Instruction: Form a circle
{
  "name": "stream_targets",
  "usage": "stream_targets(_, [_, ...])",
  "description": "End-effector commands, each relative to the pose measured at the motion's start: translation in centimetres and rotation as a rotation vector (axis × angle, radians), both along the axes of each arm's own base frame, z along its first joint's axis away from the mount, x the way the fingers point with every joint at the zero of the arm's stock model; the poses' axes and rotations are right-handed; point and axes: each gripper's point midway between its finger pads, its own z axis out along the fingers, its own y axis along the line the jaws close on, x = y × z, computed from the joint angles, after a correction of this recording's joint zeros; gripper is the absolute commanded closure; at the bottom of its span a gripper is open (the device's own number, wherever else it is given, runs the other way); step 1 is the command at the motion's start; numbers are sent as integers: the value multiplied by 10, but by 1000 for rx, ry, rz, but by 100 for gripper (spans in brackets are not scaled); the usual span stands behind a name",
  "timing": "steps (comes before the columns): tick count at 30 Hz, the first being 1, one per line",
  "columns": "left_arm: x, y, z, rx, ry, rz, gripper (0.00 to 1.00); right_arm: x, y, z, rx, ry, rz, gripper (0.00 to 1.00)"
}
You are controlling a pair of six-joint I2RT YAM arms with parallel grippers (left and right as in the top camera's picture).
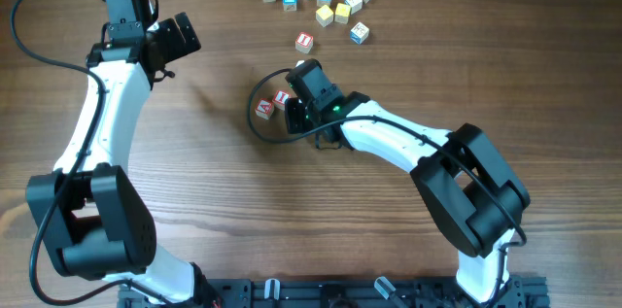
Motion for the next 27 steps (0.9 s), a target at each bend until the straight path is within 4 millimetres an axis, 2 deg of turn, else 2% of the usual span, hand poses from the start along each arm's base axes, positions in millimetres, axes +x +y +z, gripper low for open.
stream_targets(1, [1,1,6,-4,-15,8,0,-4,6,-6,20,20,18,63])
stream_targets(27, [1,1,6,-4,-15,8,0,-6,7,-7,24,34,26,63])
